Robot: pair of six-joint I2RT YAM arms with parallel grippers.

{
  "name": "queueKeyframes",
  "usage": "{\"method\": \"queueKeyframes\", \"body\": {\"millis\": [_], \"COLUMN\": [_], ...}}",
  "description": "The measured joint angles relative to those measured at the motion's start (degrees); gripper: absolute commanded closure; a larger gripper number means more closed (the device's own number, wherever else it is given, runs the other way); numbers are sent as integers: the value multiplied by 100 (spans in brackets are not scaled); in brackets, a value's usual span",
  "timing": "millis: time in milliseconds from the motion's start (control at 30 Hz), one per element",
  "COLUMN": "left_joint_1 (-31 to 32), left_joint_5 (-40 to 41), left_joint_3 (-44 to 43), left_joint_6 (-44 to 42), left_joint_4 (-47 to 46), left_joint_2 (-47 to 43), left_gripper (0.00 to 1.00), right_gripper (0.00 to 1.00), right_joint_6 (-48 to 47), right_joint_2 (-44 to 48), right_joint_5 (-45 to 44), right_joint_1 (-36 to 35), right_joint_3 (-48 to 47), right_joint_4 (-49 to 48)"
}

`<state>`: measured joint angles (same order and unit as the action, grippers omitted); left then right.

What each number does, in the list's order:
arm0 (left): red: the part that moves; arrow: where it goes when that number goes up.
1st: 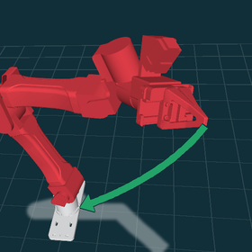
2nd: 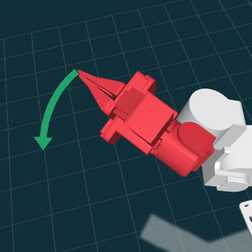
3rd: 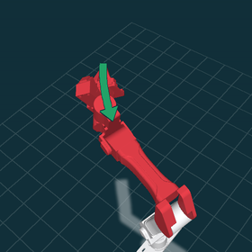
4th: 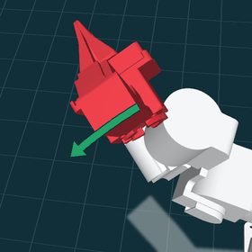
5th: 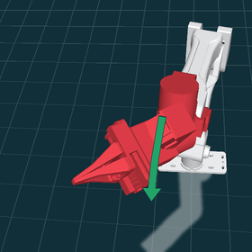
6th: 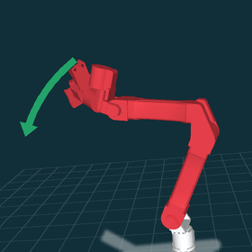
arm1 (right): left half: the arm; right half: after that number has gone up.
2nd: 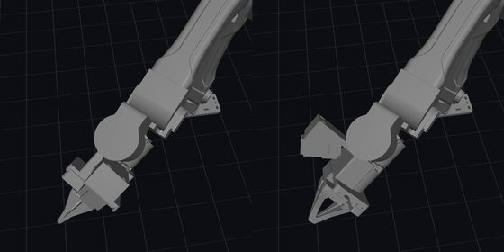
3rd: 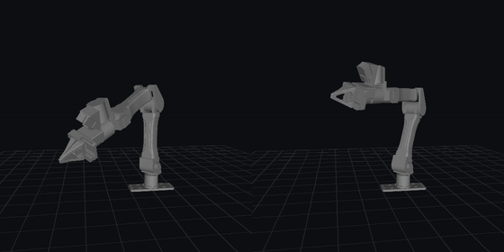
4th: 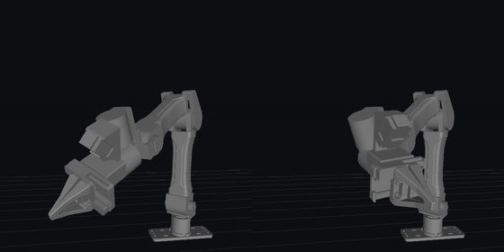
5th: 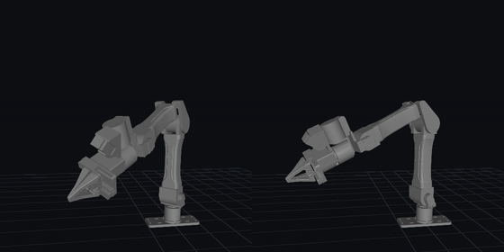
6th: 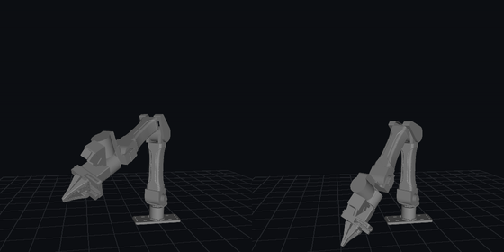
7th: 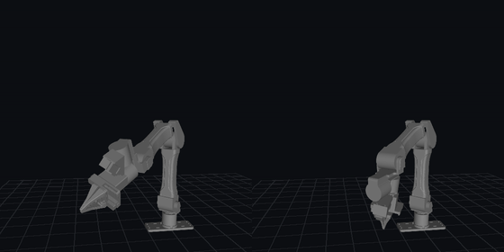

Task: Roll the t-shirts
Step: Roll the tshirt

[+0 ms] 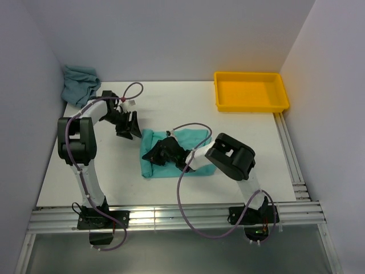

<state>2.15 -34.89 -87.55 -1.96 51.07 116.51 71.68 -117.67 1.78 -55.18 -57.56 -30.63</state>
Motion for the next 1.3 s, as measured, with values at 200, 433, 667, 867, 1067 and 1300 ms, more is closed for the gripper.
{"method": "queueKeyframes", "body": {"millis": [200, 433, 667, 867, 1067, 1300], "left_joint_1": [28, 57, 214, 396, 540, 678], "left_joint_5": [-382, -647, -85, 315, 621, 874], "left_joint_3": [883, 1172, 1134, 1049, 964, 848], "left_joint_6": [-79, 162, 448, 485, 522, 568], "left_joint_4": [-308, -798, -828, -748, -658, -544], "left_joint_2": [-11, -22, -44, -96, -129, -129], "left_gripper": [37, 70, 93, 92, 92, 92], "right_gripper": [87, 72, 46, 41, 40, 40], "right_joint_6": [647, 990, 444, -83, -321, -474], "right_joint_2": [-542, -656, -107, 96, 26, -295], "right_joint_5": [645, 837, 136, -1054, -2085, -2885], "right_joint_1": [79, 79, -118, -562, -1045, -1436], "right_joint_3": [236, 459, -175, -1270, -2518, -3670], "right_joint_4": [-1539, -2063, -44, 2446, 4649, 6102]}}
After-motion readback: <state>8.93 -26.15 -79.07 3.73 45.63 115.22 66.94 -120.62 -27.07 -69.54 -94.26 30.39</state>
